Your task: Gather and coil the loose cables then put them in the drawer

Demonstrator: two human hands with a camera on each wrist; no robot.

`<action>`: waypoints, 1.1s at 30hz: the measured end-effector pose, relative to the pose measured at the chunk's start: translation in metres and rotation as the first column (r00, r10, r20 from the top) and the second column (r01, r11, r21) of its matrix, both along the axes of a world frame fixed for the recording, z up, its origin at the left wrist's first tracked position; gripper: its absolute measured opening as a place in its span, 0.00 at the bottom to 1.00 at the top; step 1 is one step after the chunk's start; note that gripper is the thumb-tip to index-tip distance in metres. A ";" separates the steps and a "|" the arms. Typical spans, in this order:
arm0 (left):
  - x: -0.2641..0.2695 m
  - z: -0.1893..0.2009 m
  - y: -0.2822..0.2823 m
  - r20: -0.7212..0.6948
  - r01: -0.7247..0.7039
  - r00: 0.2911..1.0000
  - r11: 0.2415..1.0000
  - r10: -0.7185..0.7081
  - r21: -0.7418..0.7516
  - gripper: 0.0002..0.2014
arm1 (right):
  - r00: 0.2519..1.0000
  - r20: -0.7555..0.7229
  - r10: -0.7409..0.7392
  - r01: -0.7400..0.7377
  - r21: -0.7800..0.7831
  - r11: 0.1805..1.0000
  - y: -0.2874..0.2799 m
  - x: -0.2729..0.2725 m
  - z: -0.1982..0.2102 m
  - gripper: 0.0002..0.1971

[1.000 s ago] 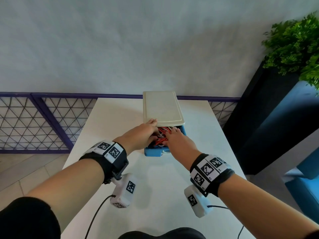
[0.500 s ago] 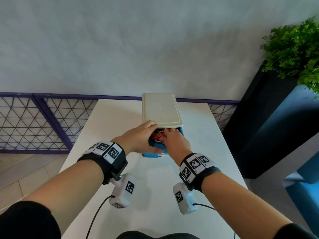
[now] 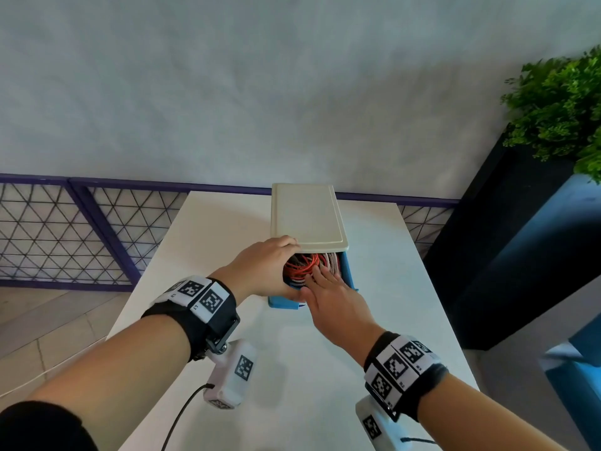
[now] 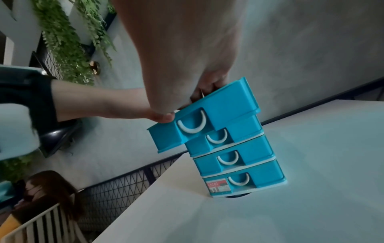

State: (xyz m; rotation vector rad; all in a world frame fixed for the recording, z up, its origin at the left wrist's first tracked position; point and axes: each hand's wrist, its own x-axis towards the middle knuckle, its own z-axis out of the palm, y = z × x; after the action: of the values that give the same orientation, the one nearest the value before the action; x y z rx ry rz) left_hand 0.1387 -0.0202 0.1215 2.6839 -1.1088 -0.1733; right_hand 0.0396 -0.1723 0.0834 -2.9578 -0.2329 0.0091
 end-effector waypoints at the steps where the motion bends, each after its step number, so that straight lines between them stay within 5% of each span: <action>1: 0.000 0.001 0.000 0.011 0.005 1.000 1.000 -0.005 0.002 0.52 | 1.000 -0.014 0.004 -0.004 -0.007 1.000 0.000 0.003 0.000 0.46; 5: 0.001 0.002 -0.002 0.004 -0.002 1.000 1.000 0.002 0.002 0.49 | 0.998 -0.056 -0.025 0.032 0.115 0.993 -0.002 0.011 0.011 0.25; 9: 0.002 0.002 -0.003 -0.029 -0.027 0.999 0.999 0.028 0.039 0.46 | 0.960 0.055 -0.273 0.237 0.353 0.905 -0.021 0.031 0.039 0.14; 15: 0.008 0.005 -0.007 -0.034 -0.049 0.998 0.998 0.050 0.038 0.42 | 0.973 -0.070 -0.220 0.230 0.196 0.953 -0.039 0.065 0.050 0.19; 23: 0.020 -0.002 -0.027 0.265 -0.071 0.961 0.997 0.079 -0.041 0.09 | 0.952 -0.112 -0.285 0.303 0.218 0.928 -0.039 0.072 0.055 0.22; 29: 0.028 -0.014 -0.028 0.385 -0.063 0.922 0.997 0.038 0.054 0.17 | 0.954 -0.081 -0.287 0.298 0.209 0.931 -0.032 0.068 0.054 0.22; 33: 0.025 -0.009 -0.027 0.330 -0.065 0.943 0.998 0.055 0.020 0.12 | 0.956 -0.075 -0.282 0.291 0.170 0.942 -0.029 0.068 0.059 0.20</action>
State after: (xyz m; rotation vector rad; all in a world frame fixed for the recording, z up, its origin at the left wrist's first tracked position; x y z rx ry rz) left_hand 0.1641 -0.0475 0.1122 2.8398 -1.1143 0.2828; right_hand 0.1078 -0.2011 0.1424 -2.7777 0.1959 0.0229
